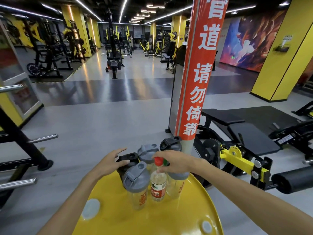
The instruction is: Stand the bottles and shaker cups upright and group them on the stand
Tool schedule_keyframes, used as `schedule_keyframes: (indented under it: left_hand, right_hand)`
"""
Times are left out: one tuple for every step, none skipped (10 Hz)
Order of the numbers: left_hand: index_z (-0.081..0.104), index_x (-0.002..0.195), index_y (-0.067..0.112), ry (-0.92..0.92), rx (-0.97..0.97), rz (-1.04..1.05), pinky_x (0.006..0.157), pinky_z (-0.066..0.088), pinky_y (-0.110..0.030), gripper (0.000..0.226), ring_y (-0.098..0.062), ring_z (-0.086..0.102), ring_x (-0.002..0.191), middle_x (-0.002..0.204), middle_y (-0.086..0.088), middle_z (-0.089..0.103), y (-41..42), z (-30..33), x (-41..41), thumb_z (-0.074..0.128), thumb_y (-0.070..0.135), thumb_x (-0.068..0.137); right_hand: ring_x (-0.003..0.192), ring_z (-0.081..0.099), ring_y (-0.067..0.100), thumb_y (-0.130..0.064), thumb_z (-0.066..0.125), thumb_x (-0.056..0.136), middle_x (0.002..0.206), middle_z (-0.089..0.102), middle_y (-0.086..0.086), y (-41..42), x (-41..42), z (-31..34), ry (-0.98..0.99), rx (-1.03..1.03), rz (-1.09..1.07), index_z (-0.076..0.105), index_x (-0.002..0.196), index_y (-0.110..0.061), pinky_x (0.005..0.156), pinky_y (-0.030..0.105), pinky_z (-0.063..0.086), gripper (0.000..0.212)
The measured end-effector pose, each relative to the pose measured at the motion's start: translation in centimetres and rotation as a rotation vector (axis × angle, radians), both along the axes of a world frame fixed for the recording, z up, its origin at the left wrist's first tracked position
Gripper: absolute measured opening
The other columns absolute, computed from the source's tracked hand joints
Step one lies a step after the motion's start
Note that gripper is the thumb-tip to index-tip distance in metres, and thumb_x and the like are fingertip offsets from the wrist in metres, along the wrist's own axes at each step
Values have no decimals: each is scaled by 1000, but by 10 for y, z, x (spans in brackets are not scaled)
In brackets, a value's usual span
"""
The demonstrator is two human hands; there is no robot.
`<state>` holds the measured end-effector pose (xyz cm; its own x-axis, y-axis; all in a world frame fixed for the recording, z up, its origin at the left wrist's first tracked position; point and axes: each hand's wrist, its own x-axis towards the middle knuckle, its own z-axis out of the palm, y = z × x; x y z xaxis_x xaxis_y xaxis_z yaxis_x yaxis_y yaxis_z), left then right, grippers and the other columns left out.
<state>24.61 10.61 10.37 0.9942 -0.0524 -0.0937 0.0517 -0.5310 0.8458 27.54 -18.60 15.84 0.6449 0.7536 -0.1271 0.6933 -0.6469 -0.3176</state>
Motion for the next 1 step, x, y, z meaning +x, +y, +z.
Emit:
schedule_keyframes:
  left_hand:
    - [46, 146, 27, -73, 36, 83, 111, 38, -43, 58, -28, 36, 145, 158, 0, 38, -4, 4, -2, 68, 37, 93]
  right_hand:
    - [115, 54, 18, -47, 63, 92, 130, 58, 0, 0, 3, 3, 21, 11, 6, 44, 140, -23, 90, 28, 41, 58]
